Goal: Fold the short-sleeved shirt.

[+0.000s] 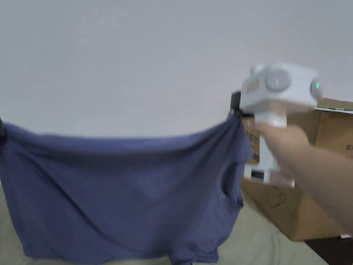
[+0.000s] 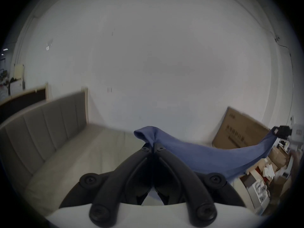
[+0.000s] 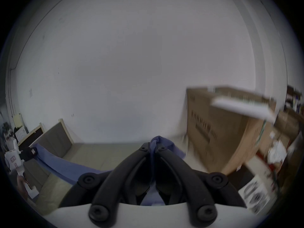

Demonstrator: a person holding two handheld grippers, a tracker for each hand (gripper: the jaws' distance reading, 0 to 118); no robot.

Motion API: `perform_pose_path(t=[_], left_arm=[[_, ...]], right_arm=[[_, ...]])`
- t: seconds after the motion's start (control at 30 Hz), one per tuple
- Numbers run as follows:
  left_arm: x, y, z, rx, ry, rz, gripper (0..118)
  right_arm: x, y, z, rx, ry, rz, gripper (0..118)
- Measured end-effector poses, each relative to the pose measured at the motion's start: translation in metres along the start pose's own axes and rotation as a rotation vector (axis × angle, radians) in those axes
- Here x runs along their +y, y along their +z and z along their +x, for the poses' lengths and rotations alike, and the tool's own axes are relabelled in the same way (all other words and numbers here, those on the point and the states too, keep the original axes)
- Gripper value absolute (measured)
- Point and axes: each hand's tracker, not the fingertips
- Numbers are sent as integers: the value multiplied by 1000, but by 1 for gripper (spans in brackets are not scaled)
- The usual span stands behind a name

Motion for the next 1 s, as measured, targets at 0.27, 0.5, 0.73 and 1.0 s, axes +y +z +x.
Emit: perform_pose_path(t=[0.27, 0.5, 0.73, 1.0], left_arm=[[-243, 24, -59, -13, 44, -423, 0], [-323, 129, -100, -78, -4, -555, 0], [-342, 198, -117, -135, -13, -599, 0], [-354, 204, -125, -141, -59, -702, 5]], right_arm=[[-282, -24, 80, 18, -105, -548, 3], [-375, 110, 148, 62, -162, -657, 3], [-396, 201, 157, 97, -77, -714, 3], [-418, 192, 126, 36, 186, -808, 6]])
